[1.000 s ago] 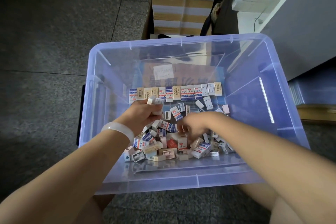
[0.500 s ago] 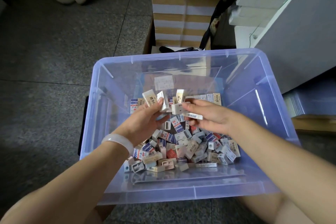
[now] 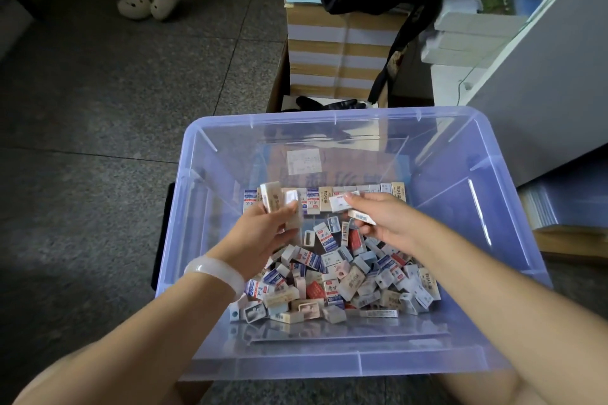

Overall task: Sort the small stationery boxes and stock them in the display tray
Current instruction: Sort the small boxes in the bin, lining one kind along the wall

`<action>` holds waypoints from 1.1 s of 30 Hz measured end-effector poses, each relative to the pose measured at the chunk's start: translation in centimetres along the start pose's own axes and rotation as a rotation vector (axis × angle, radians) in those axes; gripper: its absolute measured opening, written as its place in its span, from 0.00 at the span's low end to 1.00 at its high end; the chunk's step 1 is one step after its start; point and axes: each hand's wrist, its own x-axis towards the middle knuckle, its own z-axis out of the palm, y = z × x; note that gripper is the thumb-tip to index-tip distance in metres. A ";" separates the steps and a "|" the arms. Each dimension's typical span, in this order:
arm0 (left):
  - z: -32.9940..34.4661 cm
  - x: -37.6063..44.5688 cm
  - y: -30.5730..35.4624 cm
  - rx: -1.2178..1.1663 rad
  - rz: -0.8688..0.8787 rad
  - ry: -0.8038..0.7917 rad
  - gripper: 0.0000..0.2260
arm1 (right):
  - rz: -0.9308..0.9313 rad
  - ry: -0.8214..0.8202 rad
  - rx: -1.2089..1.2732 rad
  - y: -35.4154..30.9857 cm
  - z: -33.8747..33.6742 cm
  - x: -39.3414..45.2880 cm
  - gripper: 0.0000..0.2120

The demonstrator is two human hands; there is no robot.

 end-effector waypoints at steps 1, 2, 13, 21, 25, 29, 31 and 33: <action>-0.4 -0.3 -0.1 0.058 -0.003 0.033 0.14 | -0.011 0.056 -0.089 0.0 0.0 0.6 0.11; -0.7 -0.6 -0.3 0.098 -0.019 0.052 0.13 | -0.028 0.107 -0.199 0.0 0.3 1.3 0.13; -2.4 -3.5 -1.0 0.189 -0.075 0.089 0.09 | -0.297 0.138 -0.550 0.2 9.9 10.1 0.13; -3.0 -3.7 -2.1 0.228 -0.066 0.085 0.14 | -0.441 0.057 -0.611 2.4 14.1 12.8 0.18; -2.7 -3.9 -2.0 0.240 -0.032 -0.016 0.19 | -0.546 0.072 -0.778 2.7 13.6 12.1 0.20; -2.7 -4.1 -2.2 0.252 -0.011 -0.021 0.22 | -0.569 0.049 -0.929 2.8 12.9 10.8 0.18; -2.7 -4.1 -2.2 0.229 -0.012 -0.004 0.20 | -0.511 0.053 -0.963 3.2 13.4 10.6 0.17; -2.7 -4.2 -2.2 0.196 -0.011 0.023 0.18 | -0.443 0.143 -0.913 3.9 14.0 10.8 0.11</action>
